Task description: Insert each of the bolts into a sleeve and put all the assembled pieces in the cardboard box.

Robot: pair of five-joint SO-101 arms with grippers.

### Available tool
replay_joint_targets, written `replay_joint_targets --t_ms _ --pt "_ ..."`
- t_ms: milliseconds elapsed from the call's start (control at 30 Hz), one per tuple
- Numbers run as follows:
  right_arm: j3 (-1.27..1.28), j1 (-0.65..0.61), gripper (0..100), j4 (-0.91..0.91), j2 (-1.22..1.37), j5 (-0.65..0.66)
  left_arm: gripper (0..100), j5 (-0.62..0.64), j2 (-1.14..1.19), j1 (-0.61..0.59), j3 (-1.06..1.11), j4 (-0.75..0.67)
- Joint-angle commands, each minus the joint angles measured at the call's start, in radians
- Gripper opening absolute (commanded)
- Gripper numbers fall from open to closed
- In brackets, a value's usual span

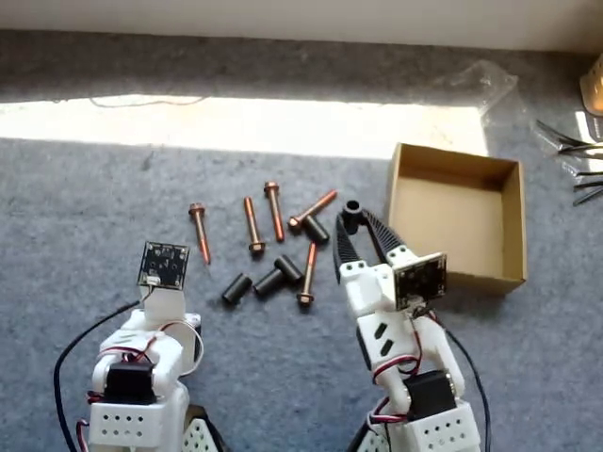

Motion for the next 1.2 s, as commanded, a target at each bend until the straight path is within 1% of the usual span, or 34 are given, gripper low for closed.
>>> replay_joint_targets --t_ms 0,133,200,300,367,533,700,833,1167 --pt "0.147 -0.035 0.5 -0.051 -0.015 -0.003 1 0.003 -0.002 0.008 0.022 0.000" --pt "0.147 -0.074 0.5 -0.048 -0.013 -0.003 1 -0.015 -0.002 0.007 0.022 -0.087" --pt "0.147 -0.090 0.5 -0.048 -0.013 -0.003 1 -0.124 -0.002 0.007 0.022 -0.133" --pt "0.147 -0.094 0.5 -0.048 -0.013 -0.003 1 -0.333 -0.002 0.007 0.022 -0.203" --pt "0.147 -0.090 0.5 -0.048 -0.012 -0.003 1 -0.411 -0.002 0.007 0.022 -0.252" --pt "0.147 -0.090 0.5 -0.042 -0.010 -0.003 1 -0.417 -0.002 0.005 0.018 -0.328" --pt "0.147 -0.090 0.5 0.044 -0.010 -0.003 1 -0.417 -0.002 0.005 -0.025 -0.327" --pt "0.147 -0.090 0.5 0.047 -0.010 -0.003 1 -0.417 -0.002 0.005 -0.105 -0.327" --pt "0.147 -0.090 0.5 0.079 -0.010 -0.003 1 -0.416 -0.001 0.005 -0.298 -0.173"
